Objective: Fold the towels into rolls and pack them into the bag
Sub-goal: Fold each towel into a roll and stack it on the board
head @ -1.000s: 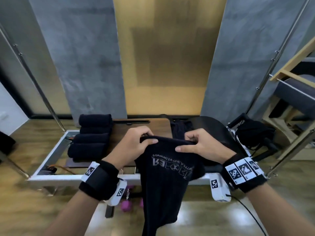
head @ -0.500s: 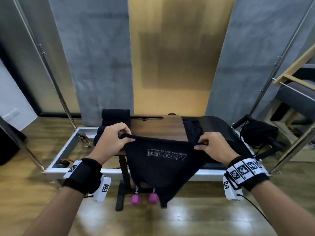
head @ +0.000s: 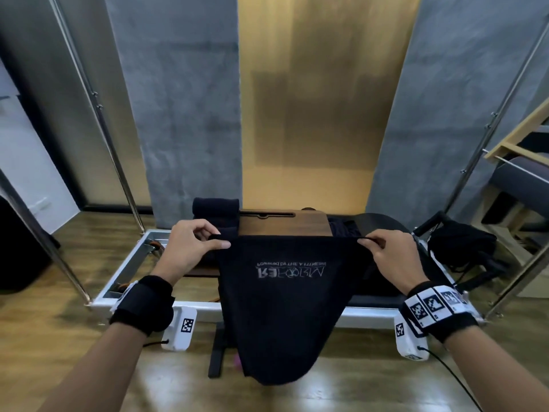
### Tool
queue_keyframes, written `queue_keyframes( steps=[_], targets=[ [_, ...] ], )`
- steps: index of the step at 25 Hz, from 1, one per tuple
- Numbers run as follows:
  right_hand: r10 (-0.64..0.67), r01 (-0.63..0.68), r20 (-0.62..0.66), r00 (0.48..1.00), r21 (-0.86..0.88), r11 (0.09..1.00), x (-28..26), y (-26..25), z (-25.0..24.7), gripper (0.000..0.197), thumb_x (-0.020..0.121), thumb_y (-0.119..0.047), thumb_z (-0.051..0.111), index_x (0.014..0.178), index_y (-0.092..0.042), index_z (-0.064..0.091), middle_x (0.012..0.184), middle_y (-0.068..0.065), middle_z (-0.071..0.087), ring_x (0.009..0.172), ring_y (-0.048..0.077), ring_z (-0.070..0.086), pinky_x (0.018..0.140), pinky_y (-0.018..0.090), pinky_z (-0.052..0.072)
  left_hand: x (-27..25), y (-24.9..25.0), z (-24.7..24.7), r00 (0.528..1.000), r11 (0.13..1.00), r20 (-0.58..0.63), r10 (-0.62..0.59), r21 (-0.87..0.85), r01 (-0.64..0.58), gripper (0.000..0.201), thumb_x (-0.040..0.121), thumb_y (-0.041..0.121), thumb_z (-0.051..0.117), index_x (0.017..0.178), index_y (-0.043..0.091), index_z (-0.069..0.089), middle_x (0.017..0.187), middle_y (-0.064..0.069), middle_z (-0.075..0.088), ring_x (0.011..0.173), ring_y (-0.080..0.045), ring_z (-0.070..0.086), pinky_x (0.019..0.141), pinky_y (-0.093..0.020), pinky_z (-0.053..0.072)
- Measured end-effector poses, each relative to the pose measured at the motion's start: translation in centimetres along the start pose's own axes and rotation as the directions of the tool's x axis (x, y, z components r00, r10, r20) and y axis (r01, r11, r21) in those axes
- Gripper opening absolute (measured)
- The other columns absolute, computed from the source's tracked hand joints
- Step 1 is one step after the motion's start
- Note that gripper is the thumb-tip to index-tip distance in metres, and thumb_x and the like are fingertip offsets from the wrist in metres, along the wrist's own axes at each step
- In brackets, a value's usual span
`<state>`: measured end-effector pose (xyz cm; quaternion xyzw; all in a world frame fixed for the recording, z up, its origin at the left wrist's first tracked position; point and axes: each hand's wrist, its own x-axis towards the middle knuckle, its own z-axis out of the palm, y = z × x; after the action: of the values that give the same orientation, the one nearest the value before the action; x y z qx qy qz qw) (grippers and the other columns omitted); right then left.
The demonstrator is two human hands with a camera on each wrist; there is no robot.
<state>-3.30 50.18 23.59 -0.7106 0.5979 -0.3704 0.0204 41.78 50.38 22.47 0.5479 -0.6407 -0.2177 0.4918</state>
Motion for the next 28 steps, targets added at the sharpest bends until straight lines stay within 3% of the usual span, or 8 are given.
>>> queue_keyframes(
  steps=[5, 7, 10, 13, 15, 17, 20, 28],
  targets=[
    [0.127, -0.134, 0.046, 0.991, 0.234, 0.963, 1.1, 1.6, 1.4, 0.021, 0.091, 0.002, 0.073, 0.086, -0.018, 0.079, 0.069, -0.01, 0.071, 0.062, 0.012, 0.067, 0.066, 0.03, 0.054, 1.1, -1.6, 0.3, 1.0, 0.999, -0.014, 0.025, -0.025, -0.025, 0.019, 0.071, 0.029, 0.096, 0.082, 0.031, 0.081, 0.08, 0.006, 0.078, 0.072, -0.002, 0.067, 0.07, -0.016, 0.052],
    [0.207, -0.205, 0.028, 0.978, 0.313, 0.927, 2.2, 2.1, 2.3, 0.022, 0.09, -0.003, 0.078, 0.082, -0.024, 0.077, 0.071, -0.005, 0.072, 0.06, 0.017, 0.068, 0.064, 0.029, 0.056, 2.1, -2.1, 1.3, 0.994, 1.0, -0.108, 0.004, -0.016, -0.006, 0.019, 0.074, 0.026, 0.096, 0.083, 0.033, 0.08, 0.083, 0.004, 0.076, 0.074, -0.004, 0.066, 0.072, -0.016, 0.051],
    [0.296, -0.241, -0.119, 0.948, 0.337, 0.91, 4.8, 2.7, 4.2, 0.015, 0.085, -0.02, 0.085, 0.077, -0.029, 0.075, 0.075, -0.004, 0.069, 0.066, 0.011, 0.065, 0.067, 0.022, 0.049, 4.6, -2.5, 3.5, 0.959, 0.997, -0.276, -0.07, -0.038, 0.062, 0.017, 0.079, 0.025, 0.093, 0.081, 0.03, 0.077, 0.074, -0.004, 0.063, 0.067, -0.016, 0.056, 0.069, -0.028, 0.049],
    [0.419, -0.326, -0.03, 0.907, 0.579, 0.748, 8.0, 2.9, 7.2, 0.006, 0.098, -0.023, 0.071, 0.094, -0.02, 0.071, 0.06, 0.005, 0.071, 0.042, 0.018, 0.056, 0.046, 0.028, 0.045, 7.6, -2.5, 6.3, 0.935, 0.959, -0.282, -0.214, -0.242, 0.147, 0.014, 0.091, 0.029, 0.083, 0.087, 0.026, 0.07, 0.057, -0.006, 0.064, 0.047, -0.018, 0.056, 0.049, -0.028, 0.046],
    [0.461, -0.387, 0.102, 0.882, 0.716, 0.581, 11.1, 3.2, 9.9, 0.007, 0.108, -0.022, 0.055, 0.103, -0.017, 0.058, 0.07, 0.013, 0.076, 0.042, 0.027, 0.062, 0.036, 0.028, 0.044, 10.6, -3.1, 8.6, 0.921, 0.899, -0.223, -0.318, -0.379, 0.219, 0.013, 0.099, 0.028, 0.074, 0.099, 0.022, 0.063, 0.07, -0.011, 0.076, 0.048, -0.026, 0.069, 0.039, -0.024, 0.044],
    [0.464, -0.399, 0.164, 0.871, 0.786, 0.471, 14.6, 4.0, 12.4, 0.007, 0.111, -0.019, 0.048, 0.106, -0.016, 0.052, 0.083, 0.017, 0.079, 0.059, 0.035, 0.074, 0.043, 0.033, 0.055, 13.9, -4.3, 10.7, 0.893, 0.825, -0.185, -0.41, -0.494, 0.276, 0.012, 0.104, 0.022, 0.067, 0.11, 0.015, 0.058, 0.087, -0.014, 0.08, 0.068, -0.029, 0.079, 0.042, -0.027, 0.052],
    [0.51, -0.444, 0.21, 0.834, 0.805, 0.394, 19.2, 5.6, 16.3, 0.007, 0.11, -0.016, 0.05, 0.106, -0.012, 0.053, 0.089, 0.019, 0.079, 0.076, 0.039, 0.078, 0.057, 0.037, 0.062, 18.6, -6.8, 13.6, 0.835, 0.731, -0.188, -0.517, -0.605, 0.317, 0.008, 0.106, 0.011, 0.064, 0.111, 0.009, 0.058, 0.097, -0.019, 0.078, 0.088, -0.028, 0.081, 0.053, -0.037, 0.063],
    [0.674, -0.674, 0.396, 0.624, 0.709, 0.207, 27.0, 13.5, 28.7, 0.01, 0.108, -0.011, 0.054, 0.112, -0.002, 0.057, 0.09, 0.028, 0.077, 0.073, 0.036, 0.077, 0.059, 0.033, 0.063, 29.1, -17.7, 23.0, 0.692, 0.714, -0.302, -0.656, -0.546, 0.439, 0.005, 0.105, 0.003, 0.06, 0.11, 0.003, 0.057, 0.097, -0.025, 0.074, 0.084, -0.031, 0.08, 0.061, -0.034, 0.065]
  ],
)
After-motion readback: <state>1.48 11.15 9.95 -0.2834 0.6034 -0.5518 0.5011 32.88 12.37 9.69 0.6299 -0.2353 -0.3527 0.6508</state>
